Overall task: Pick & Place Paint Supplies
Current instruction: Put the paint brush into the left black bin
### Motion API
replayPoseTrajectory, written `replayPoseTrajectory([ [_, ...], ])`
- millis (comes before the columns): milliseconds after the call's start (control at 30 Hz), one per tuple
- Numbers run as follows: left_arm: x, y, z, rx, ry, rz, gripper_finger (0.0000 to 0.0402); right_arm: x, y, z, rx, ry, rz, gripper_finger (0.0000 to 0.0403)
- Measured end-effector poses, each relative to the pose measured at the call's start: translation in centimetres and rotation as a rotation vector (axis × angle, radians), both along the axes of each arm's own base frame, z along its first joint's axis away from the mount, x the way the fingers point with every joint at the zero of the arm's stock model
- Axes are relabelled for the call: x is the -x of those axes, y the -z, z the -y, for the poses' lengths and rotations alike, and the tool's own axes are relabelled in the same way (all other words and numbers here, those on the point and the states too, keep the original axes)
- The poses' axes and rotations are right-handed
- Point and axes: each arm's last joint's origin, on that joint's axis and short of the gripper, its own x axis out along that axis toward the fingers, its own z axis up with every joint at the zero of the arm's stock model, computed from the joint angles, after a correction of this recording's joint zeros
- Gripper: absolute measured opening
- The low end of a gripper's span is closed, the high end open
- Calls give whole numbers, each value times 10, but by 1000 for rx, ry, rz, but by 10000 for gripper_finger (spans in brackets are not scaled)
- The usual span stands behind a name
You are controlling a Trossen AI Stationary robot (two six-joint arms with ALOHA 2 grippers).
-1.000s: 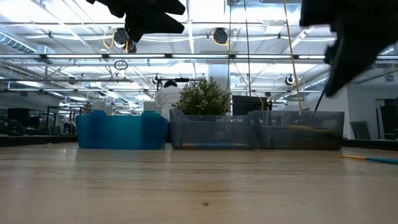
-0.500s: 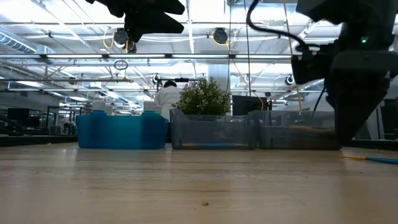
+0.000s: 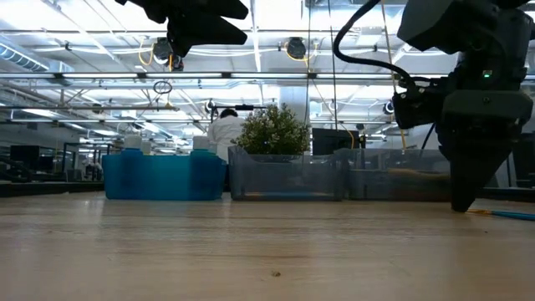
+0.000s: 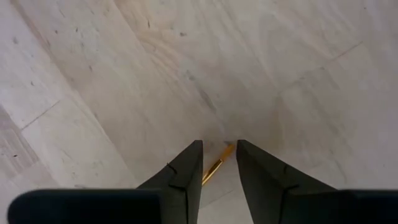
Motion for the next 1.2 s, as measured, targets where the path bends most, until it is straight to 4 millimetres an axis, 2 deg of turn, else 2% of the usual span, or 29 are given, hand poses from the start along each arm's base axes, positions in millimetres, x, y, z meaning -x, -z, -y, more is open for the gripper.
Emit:
replayPoseTrajectory([
  [300,0,0,0,2,0,0,209,4,8,2,10,1,33,85],
  [600,0,0,0,2,0,0,209,7,12,4,56,-2,31,7],
  [900,0,0,0,2,-1,-1,209,7,12,-3,131,-103,91,1],
  [1067,0,0,0,1,-2,-2,209,-8,-1,-11,195,-174,211,0],
  [1200,0,1,0,0,-2,-5,209,-23,-14,-18,183,-268,346,0],
])
